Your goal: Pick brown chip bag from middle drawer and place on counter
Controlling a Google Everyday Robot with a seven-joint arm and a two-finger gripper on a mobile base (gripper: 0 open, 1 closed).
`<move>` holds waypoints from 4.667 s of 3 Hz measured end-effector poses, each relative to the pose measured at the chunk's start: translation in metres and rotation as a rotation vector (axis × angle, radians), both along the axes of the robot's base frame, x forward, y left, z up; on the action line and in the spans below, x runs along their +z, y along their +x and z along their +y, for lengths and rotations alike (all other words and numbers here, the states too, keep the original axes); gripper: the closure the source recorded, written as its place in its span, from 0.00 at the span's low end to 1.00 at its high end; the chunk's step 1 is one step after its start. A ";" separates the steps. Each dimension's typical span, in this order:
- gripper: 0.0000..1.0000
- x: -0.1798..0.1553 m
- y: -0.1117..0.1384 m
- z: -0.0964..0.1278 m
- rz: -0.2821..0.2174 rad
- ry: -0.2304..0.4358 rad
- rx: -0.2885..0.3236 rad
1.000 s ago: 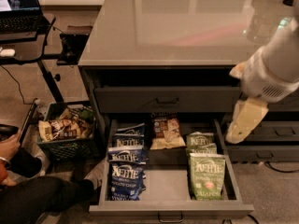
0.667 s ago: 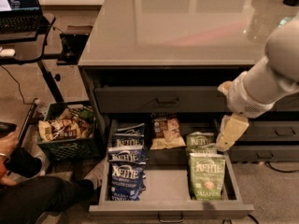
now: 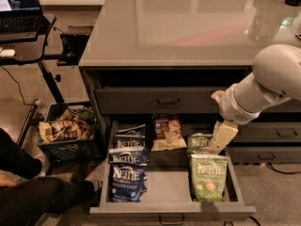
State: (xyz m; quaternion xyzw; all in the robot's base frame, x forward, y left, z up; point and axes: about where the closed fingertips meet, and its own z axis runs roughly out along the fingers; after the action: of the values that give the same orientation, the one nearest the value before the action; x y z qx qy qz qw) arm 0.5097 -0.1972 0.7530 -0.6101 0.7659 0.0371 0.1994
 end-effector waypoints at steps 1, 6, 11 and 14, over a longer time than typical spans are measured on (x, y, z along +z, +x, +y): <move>0.00 -0.025 -0.002 0.013 0.006 0.084 -0.058; 0.00 -0.190 0.057 0.055 -0.009 0.483 -0.396; 0.00 -0.286 0.181 0.113 -0.064 0.681 -0.294; 0.00 -0.304 0.213 0.107 -0.146 0.662 -0.337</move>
Offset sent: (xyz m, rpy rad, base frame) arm 0.0202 0.0413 -0.1462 0.4616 -0.0280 -0.3550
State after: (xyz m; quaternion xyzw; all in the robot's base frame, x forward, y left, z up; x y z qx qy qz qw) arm 0.7227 -0.0904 0.4487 -0.3794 0.7857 0.2055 0.4433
